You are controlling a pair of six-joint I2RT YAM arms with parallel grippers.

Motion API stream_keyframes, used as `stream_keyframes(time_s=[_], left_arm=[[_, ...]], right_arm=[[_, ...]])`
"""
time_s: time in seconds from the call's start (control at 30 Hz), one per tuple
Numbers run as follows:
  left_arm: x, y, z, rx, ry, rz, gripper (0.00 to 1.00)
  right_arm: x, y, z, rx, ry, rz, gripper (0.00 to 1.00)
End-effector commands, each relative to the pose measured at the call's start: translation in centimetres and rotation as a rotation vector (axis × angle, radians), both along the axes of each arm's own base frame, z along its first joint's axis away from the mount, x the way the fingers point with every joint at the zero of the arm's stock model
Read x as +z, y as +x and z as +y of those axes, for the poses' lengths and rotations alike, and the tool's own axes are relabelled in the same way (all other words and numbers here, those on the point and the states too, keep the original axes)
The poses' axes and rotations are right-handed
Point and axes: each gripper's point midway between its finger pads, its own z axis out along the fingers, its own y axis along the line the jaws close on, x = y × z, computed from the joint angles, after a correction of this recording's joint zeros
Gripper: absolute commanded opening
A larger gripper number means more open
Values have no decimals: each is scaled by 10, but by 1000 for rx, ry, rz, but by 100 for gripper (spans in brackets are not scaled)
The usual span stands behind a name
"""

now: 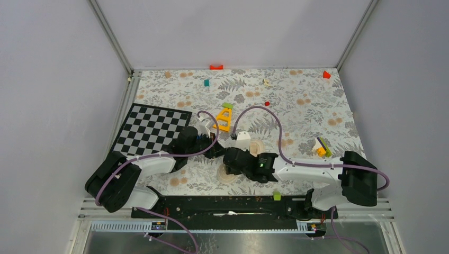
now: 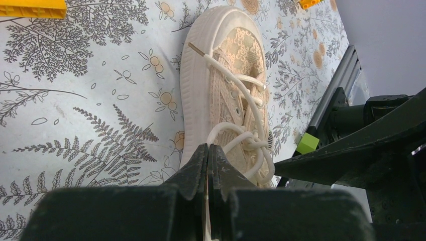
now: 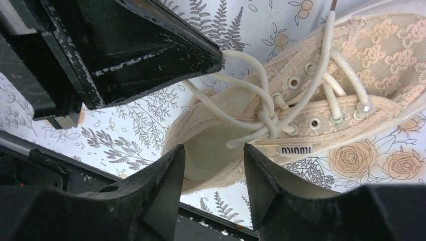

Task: Tie the shoes
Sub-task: Tie the shoelace on the shoe.

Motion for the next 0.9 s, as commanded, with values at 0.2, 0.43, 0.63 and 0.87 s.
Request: stream_keyframes(time_s=[0.2,0.43,0.63,0.87], left_arm=[[18,-2,-4,-32,-48,-80,0],[18,-2,-4,-32,-49,-83,0],[17,-2,-4,-33,-48,-82,0],[17,-3,-3,-34,-50,-83,0]], right_arm=[[13,15,2,-37,-54,-73,48],[8,15,-2,-40,-83,-70,48],[5,16,0,-32,-132,-77,50],[4,19,2,-23,-179,-95,54]])
